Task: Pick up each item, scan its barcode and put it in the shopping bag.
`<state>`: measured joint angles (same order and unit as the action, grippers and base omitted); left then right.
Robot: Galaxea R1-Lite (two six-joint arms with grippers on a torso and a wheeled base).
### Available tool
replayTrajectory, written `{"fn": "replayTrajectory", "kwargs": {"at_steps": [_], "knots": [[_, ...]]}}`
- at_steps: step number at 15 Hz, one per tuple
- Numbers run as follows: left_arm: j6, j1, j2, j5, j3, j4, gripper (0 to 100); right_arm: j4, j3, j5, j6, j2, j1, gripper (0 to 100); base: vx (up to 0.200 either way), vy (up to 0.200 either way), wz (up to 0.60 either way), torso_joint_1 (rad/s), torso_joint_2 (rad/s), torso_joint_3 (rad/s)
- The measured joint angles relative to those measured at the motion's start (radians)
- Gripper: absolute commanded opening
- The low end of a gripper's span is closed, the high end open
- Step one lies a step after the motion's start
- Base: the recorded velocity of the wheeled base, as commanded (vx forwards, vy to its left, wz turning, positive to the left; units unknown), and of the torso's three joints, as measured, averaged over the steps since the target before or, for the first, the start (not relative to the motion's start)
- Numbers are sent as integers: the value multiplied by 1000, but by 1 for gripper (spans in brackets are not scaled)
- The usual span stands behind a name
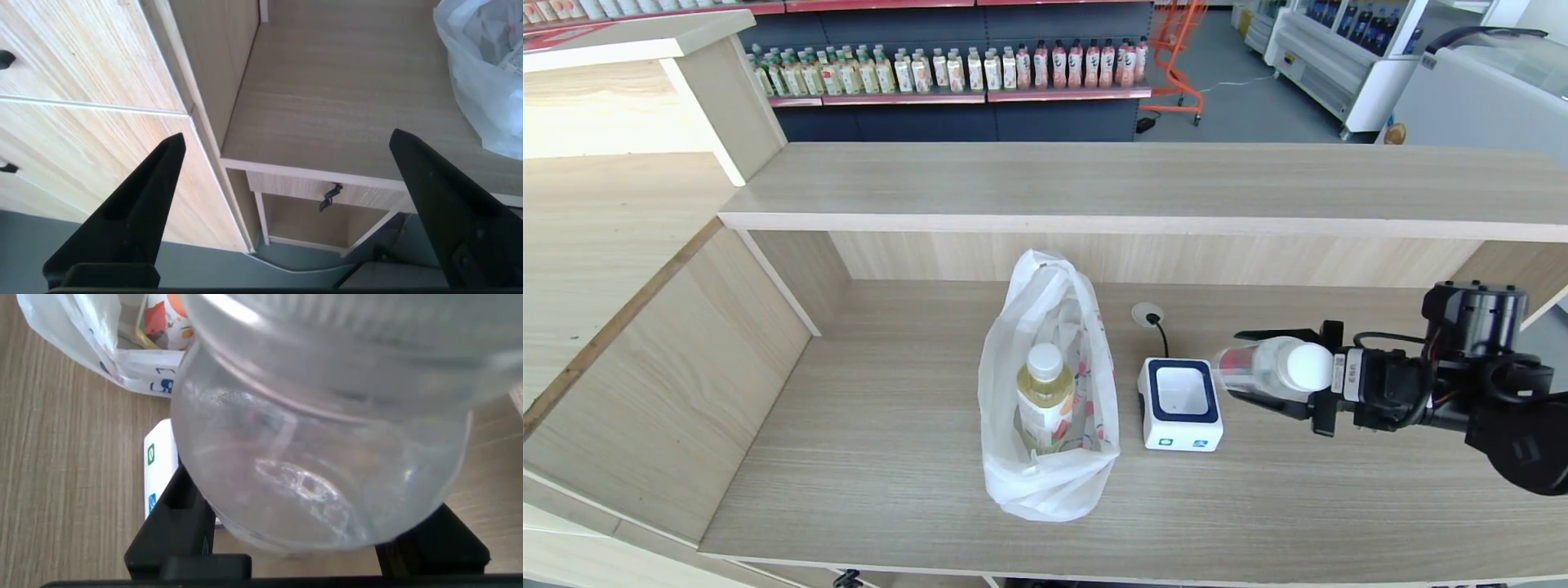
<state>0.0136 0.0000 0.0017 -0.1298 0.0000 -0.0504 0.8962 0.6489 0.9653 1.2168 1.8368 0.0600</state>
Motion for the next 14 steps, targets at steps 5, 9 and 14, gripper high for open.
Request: {"fn": "replayTrajectory", "kwargs": {"at_steps": [5,9,14], "knots": [[0,0,0,0,0,0,100,23,106,39,20,128,43,0,0,0,0,0,0,0],[0,0,0,0,0,0,100,69,151,46,21,204,71,0,0,0,0,0,0,0],[0,0,0,0,0,0,100,76,155,57,21,219,77,0,0,0,0,0,0,0]]}}
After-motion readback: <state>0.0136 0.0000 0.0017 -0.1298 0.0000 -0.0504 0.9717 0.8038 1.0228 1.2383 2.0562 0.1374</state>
